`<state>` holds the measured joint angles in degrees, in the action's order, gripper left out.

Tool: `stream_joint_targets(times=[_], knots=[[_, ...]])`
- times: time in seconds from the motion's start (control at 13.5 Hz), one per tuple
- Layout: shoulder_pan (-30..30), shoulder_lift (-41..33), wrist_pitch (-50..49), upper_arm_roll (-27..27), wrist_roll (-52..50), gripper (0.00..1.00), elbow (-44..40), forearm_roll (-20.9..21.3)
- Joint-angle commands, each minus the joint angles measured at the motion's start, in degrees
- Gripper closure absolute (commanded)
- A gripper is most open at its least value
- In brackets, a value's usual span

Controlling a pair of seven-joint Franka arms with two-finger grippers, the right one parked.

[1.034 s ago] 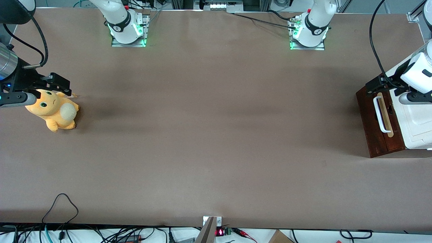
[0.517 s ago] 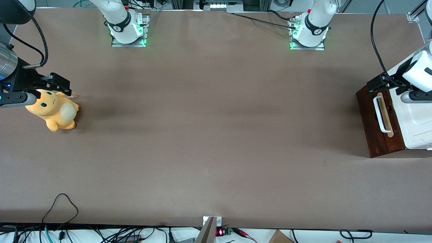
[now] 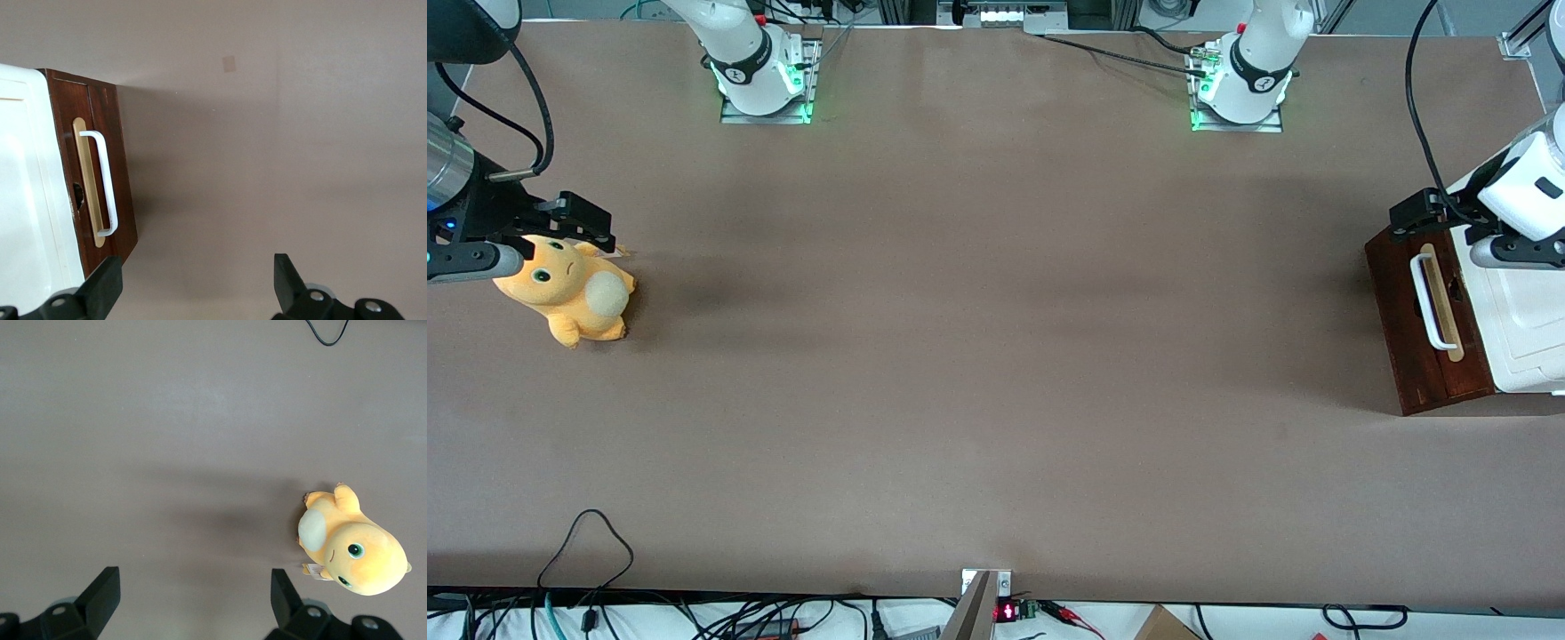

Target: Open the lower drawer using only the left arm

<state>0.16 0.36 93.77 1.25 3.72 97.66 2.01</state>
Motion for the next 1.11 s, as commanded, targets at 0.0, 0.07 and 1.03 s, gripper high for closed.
stream_joint_targets(times=[0.0,0.07,1.03], knots=[[0.4,1.1,-0.8,0.5,3.0,0.00,-1.6,-1.1],[0.1,1.1,-0.8,0.5,2.3,0.02,-1.8,-0.4],[0.1,13.7,-16.3,-20.5,-36.3,0.08,4.3,47.8]])
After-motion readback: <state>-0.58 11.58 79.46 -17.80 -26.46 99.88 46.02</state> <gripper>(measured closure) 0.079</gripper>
